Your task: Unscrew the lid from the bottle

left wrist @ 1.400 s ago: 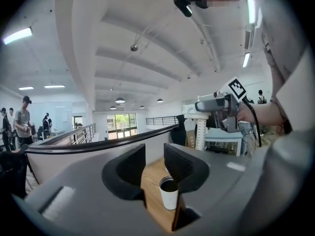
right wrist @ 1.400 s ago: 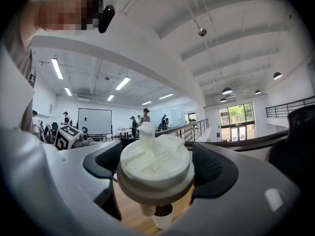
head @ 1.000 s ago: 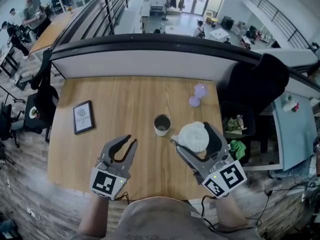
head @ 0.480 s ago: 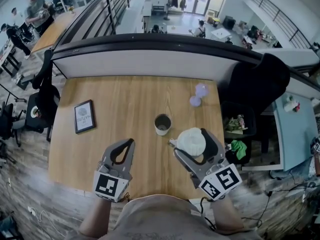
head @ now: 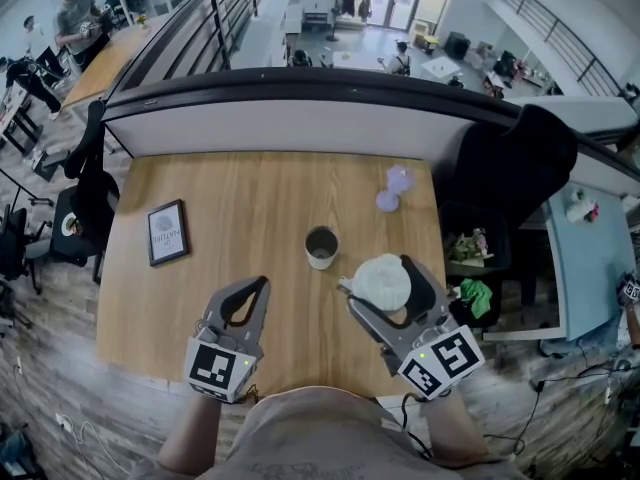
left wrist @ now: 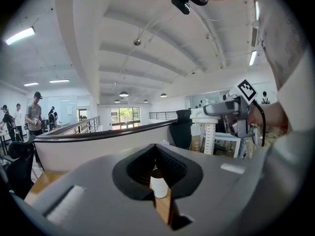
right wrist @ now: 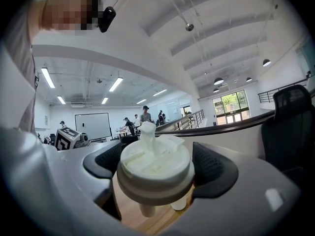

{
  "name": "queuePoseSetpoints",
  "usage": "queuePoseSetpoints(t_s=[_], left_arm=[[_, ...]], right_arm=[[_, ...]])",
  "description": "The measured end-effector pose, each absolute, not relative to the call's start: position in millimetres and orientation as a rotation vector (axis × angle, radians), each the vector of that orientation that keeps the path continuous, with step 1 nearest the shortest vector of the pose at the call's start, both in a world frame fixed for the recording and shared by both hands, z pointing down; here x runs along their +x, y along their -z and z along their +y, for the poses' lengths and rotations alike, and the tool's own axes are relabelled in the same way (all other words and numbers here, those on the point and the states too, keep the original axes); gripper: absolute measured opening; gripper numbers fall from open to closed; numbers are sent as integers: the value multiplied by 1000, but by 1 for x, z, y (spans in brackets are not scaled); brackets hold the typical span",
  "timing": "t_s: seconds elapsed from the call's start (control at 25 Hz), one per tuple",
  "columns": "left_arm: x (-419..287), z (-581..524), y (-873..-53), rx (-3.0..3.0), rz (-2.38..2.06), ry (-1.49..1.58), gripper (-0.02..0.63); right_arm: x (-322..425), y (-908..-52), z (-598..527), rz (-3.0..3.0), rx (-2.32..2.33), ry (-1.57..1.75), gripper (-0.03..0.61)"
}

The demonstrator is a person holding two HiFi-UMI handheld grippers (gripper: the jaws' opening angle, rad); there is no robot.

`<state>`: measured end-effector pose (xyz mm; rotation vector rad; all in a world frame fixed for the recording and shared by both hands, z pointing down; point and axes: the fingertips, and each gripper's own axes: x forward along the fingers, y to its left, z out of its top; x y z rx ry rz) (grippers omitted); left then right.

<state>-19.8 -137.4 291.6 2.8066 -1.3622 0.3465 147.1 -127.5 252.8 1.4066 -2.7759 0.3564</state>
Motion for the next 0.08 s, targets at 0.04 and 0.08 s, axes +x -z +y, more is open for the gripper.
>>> queuePoseSetpoints(t_s=[0.04,0.08], left_arm=[[-20,-136,-292,2812,-1360,-340,2],[-20,-135,-293,2814,-1359,-333,2]], right_arm=[[147,-253,-126,-2780,1405,-358,462],[146,-253,-125,-2783,1402,-360,462]])
